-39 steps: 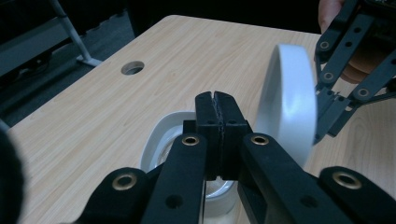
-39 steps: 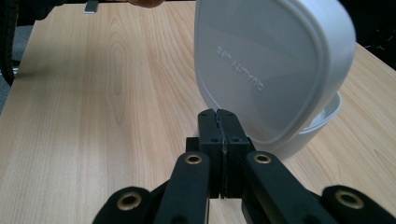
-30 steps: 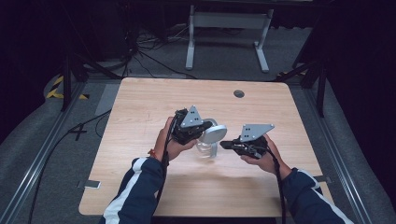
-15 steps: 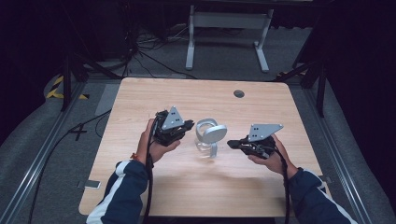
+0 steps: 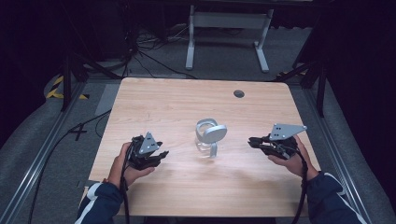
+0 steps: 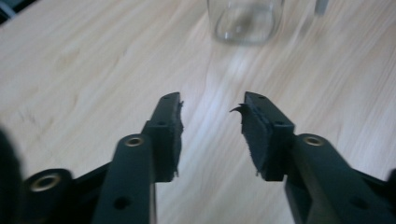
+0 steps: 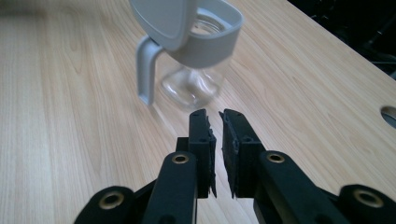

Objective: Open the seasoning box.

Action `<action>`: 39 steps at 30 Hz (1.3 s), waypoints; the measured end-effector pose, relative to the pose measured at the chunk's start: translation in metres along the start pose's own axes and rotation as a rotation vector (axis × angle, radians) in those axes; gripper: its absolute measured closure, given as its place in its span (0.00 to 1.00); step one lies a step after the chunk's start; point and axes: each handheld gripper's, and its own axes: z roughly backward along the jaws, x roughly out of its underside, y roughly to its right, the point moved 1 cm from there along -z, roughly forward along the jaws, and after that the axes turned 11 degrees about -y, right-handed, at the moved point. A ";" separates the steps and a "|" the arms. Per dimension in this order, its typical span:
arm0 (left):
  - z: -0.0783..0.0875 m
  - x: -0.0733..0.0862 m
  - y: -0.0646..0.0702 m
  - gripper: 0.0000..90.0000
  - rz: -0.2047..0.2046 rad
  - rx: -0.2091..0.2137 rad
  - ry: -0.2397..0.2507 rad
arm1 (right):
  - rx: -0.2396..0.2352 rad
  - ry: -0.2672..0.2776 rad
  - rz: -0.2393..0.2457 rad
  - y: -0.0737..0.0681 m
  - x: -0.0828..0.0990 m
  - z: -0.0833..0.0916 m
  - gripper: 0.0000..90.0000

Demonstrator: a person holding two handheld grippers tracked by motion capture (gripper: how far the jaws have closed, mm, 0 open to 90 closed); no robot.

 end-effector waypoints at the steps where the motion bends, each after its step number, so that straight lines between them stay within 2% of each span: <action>1: -0.001 0.005 0.001 0.58 0.010 -0.006 -0.027 | 0.000 0.000 0.000 0.000 0.000 0.000 0.91; 4: -0.003 0.024 0.002 0.50 0.043 -0.013 -0.065 | 0.024 -0.023 -0.004 0.001 0.012 0.005 0.88; 7: -0.006 0.037 0.002 0.45 0.058 -0.025 -0.104 | 0.037 -0.046 -0.007 0.002 0.023 0.008 0.86; 9: -0.008 0.045 0.000 0.42 0.065 -0.023 -0.105 | 0.052 -0.053 -0.017 0.003 0.032 0.011 0.82; 11: -0.010 0.051 -0.003 0.39 0.094 -0.015 -0.106 | 0.060 -0.050 -0.023 0.003 0.042 0.015 0.78; 12: -0.011 0.054 -0.003 0.38 0.097 -0.007 -0.097 | 0.063 -0.048 -0.022 0.003 0.045 0.016 0.75; 15: -0.014 0.060 -0.003 0.35 0.105 0.007 -0.116 | 0.082 -0.056 -0.004 0.001 0.059 0.022 0.72; 16: -0.015 0.061 -0.004 0.34 0.112 0.017 -0.105 | 0.087 -0.054 -0.003 0.001 0.063 0.023 0.70; 17: -0.015 0.062 -0.004 0.34 0.126 0.025 -0.098 | 0.084 -0.055 -0.015 0.001 0.070 0.024 0.70; 18: -0.015 0.063 -0.004 0.33 0.124 0.016 -0.097 | 0.088 -0.062 -0.020 0.001 0.075 0.025 0.68; 20: -0.016 0.065 -0.004 0.31 0.148 0.042 -0.082 | 0.106 -0.066 -0.040 0.002 0.083 0.027 0.64; 22: -0.017 0.067 -0.004 0.29 0.158 0.053 -0.069 | 0.125 -0.065 -0.070 0.003 0.094 0.030 0.60; 23: -0.016 0.068 -0.003 0.29 0.147 0.046 -0.068 | 0.134 -0.068 -0.086 0.004 0.100 0.032 0.58; 25: -0.017 0.070 -0.002 0.27 0.161 0.062 -0.050 | 0.142 -0.067 -0.160 0.006 0.113 0.034 0.53; 27: -0.017 0.073 -0.003 0.24 0.182 0.070 -0.044 | 0.145 -0.087 -0.206 0.008 0.126 0.034 0.51; 30: -0.019 0.073 -0.004 0.21 0.199 0.066 -0.045 | 0.158 -0.133 -0.231 0.006 0.139 0.033 0.49; 36: -0.019 0.073 -0.004 0.18 0.215 0.059 -0.052 | 0.173 -0.151 -0.256 0.000 0.155 0.035 0.45; 38: -0.019 0.073 -0.004 0.18 0.221 0.060 -0.048 | 0.167 -0.139 -0.275 -0.001 0.160 0.036 0.44; 39: -0.019 0.073 -0.004 0.18 0.222 0.060 -0.048 | 0.171 -0.145 -0.303 -0.003 0.166 0.036 0.40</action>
